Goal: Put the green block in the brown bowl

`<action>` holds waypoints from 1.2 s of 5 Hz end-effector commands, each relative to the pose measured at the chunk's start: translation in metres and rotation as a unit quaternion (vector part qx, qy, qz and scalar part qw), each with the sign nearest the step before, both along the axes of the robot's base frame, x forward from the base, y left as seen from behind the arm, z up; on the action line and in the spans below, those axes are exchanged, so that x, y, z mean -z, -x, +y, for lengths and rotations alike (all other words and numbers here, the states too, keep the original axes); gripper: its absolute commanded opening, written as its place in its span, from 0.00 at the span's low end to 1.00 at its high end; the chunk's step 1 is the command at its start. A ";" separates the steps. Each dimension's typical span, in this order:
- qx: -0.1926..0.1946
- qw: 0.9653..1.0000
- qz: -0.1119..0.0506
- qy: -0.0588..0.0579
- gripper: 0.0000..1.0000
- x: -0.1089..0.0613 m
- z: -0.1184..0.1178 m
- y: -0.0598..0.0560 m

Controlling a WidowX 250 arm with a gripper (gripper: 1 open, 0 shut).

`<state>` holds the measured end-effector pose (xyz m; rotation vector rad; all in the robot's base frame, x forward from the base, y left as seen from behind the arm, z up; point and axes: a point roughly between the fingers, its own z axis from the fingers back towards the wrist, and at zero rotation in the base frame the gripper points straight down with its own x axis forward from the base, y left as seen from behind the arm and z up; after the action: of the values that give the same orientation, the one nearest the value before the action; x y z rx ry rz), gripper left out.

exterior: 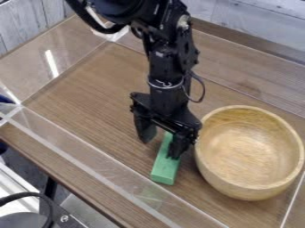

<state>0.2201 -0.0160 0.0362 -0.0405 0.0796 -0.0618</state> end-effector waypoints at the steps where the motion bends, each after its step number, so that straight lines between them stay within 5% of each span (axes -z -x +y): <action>1: 0.003 1.000 -0.009 0.001 1.00 0.000 -0.003 -0.006; 2: 0.002 1.000 -0.006 0.002 1.00 0.005 -0.005 -0.007; 3: 0.000 1.000 -0.006 0.000 0.00 0.012 -0.005 -0.007; 6: -0.004 1.000 0.003 0.003 0.00 0.000 -0.007 -0.008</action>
<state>0.2163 -0.0212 0.0245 -0.0495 0.1447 -0.0493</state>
